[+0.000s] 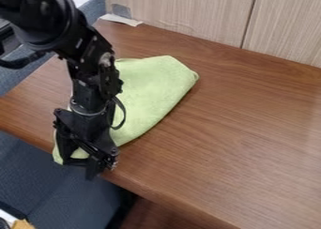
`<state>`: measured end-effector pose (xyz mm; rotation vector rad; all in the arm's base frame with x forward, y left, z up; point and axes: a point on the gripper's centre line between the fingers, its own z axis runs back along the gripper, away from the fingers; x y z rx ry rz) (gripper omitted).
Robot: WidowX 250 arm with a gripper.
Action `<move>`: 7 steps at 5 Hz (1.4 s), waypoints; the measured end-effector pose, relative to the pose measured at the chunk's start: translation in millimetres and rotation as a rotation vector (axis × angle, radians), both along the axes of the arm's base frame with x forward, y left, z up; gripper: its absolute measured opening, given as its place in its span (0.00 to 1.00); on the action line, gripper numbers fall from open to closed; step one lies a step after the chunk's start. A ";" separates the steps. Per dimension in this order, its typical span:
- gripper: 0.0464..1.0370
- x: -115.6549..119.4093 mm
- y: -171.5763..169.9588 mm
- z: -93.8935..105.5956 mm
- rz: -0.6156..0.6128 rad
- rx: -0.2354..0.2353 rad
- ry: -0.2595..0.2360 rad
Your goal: Fold the cloth from bottom to top
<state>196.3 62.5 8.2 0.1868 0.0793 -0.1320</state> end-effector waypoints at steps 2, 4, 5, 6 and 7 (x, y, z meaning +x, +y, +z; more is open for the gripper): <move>0.40 -1.4 1.9 0.9 -0.014 0.030 -0.001; 0.08 -1.6 0.1 26.1 -0.079 0.026 -0.009; 0.04 4.4 0.6 50.6 -0.104 0.043 -0.009; 0.04 23.0 0.5 77.1 -0.132 0.029 -0.020; 0.04 48.1 0.1 94.1 -0.139 0.010 -0.043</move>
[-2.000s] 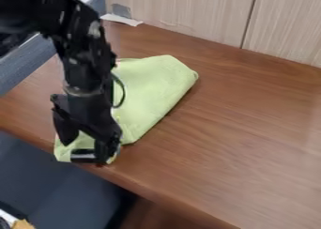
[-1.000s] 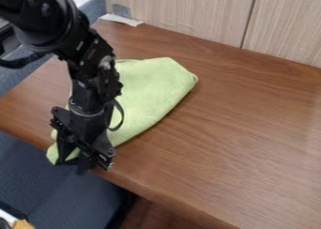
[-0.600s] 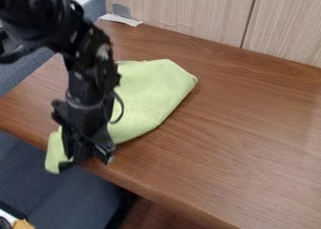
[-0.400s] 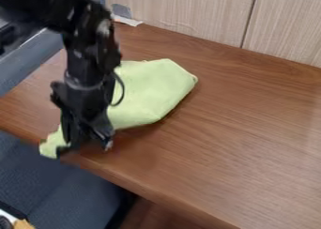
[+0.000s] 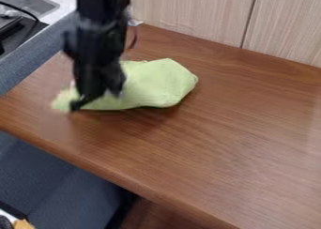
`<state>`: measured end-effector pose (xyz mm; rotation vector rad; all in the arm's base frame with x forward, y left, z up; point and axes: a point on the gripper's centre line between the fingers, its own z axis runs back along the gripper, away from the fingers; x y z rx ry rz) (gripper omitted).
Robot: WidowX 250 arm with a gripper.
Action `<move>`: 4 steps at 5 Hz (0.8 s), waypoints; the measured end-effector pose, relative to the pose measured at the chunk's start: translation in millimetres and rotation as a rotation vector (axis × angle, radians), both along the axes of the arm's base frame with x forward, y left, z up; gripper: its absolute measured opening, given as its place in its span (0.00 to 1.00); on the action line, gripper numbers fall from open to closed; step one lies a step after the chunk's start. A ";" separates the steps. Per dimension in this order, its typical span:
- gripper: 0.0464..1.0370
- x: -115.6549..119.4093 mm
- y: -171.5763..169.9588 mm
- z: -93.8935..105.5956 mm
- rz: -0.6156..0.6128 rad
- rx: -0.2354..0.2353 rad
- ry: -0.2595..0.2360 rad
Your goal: Fold the cloth from bottom to top
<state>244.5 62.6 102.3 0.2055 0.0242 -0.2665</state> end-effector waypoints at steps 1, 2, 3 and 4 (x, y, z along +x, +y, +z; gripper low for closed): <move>0.04 40.5 0.1 7.0 -0.011 -0.023 0.003; 0.04 76.7 -3.6 1.7 -0.038 -0.050 0.021; 0.04 102.6 -13.4 -19.3 -0.059 -0.050 0.048; 0.04 115.4 -24.9 -49.4 -0.101 -0.035 0.089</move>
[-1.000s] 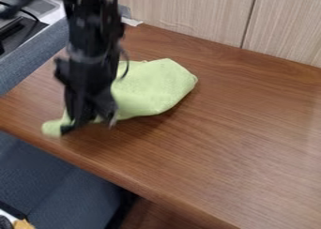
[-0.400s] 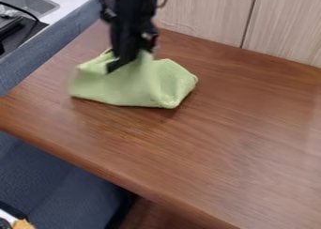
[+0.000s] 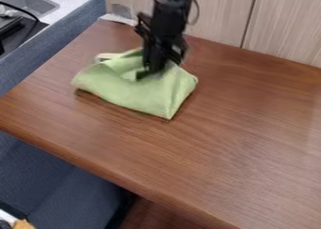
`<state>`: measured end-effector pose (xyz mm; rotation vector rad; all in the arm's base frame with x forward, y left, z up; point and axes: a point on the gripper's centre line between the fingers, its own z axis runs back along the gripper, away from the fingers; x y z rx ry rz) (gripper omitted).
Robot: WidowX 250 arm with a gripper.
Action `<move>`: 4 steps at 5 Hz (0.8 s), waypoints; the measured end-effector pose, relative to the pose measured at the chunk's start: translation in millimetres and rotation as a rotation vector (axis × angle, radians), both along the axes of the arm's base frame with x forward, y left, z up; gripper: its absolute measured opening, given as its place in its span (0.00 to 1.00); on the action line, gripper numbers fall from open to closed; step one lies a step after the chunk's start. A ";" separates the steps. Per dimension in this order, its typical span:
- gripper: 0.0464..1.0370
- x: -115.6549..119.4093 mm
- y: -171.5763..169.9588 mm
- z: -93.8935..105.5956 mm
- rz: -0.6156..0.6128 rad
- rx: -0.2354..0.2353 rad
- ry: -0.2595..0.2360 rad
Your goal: Fold the cloth from bottom to top
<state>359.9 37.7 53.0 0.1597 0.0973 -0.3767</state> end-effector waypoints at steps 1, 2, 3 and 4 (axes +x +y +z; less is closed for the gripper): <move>0.04 6.4 -0.9 -12.0 -0.015 0.011 -0.022; 0.06 8.1 -1.7 -15.3 -0.022 0.006 -0.046; 0.23 5.8 -0.1 -15.3 -0.025 0.006 -0.030; 0.51 1.6 2.1 -17.9 -0.018 0.005 -0.015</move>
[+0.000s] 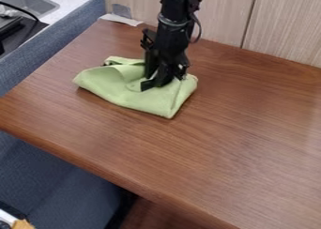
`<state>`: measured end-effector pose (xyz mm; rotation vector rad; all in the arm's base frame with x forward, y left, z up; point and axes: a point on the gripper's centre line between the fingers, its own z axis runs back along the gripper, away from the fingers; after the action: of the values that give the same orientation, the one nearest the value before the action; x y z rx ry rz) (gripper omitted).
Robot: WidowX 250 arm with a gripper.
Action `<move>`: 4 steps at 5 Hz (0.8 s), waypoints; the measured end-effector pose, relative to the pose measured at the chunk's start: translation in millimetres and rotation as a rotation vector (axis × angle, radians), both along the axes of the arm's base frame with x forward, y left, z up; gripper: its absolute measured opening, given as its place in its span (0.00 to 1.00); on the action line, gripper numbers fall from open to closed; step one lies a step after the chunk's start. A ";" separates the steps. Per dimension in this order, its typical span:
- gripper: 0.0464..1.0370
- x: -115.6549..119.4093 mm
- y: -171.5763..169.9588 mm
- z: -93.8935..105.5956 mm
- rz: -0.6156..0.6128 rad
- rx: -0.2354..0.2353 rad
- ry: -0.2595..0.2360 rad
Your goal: Fold the cloth from bottom to top
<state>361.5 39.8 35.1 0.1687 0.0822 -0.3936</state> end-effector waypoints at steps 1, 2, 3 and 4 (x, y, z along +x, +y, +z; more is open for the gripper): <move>0.81 -2.1 2.0 16.4 0.017 0.000 -0.026; 0.98 -6.5 9.8 31.1 0.033 -0.008 -0.031; 0.97 -9.7 14.7 55.7 0.043 -0.023 -0.056; 0.97 -16.1 24.0 81.8 0.052 -0.022 -0.092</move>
<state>345.4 63.8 116.9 0.1629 -0.0082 -0.3345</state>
